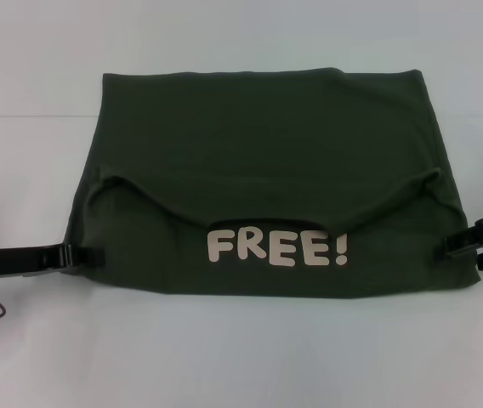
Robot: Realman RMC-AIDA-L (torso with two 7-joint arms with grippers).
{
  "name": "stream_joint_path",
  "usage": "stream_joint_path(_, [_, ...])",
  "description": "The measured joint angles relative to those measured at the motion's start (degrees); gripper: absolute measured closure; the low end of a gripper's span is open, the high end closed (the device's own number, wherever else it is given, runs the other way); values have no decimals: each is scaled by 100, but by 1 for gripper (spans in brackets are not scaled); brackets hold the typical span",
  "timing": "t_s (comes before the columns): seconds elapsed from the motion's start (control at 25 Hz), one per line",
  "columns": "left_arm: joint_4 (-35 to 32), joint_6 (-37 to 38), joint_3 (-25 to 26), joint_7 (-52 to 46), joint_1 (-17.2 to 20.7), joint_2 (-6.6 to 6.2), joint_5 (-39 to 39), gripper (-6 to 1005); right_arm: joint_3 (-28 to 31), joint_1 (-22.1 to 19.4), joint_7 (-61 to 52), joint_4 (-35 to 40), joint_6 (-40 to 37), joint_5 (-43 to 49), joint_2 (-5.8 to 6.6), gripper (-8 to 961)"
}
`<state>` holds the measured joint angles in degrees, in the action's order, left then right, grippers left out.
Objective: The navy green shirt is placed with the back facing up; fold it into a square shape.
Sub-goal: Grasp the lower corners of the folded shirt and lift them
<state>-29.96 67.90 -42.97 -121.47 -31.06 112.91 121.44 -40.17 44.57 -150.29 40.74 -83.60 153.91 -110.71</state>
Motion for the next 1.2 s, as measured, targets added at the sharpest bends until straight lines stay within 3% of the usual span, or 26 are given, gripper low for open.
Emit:
stream_joint_path(0.36, [-1, 12, 0, 0, 5, 10, 9, 967, 3, 5, 101, 21, 287, -7, -242, 128])
stream_joint_path(0.52, [-1, 13, -1, 0, 21, 10, -14, 968, 20, -78, 402, 311, 207, -26, -406, 153])
stream_joint_path(0.72, [-1, 13, -1, 0, 10, 17, -11, 968, 19, -92, 441, 354, 140, -29, -432, 185])
stream_joint_path(1.2, [-3, 13, 9, -50, 31, 11, -28, 967, 62, -169, 448, 337, 107, -29, -343, 704])
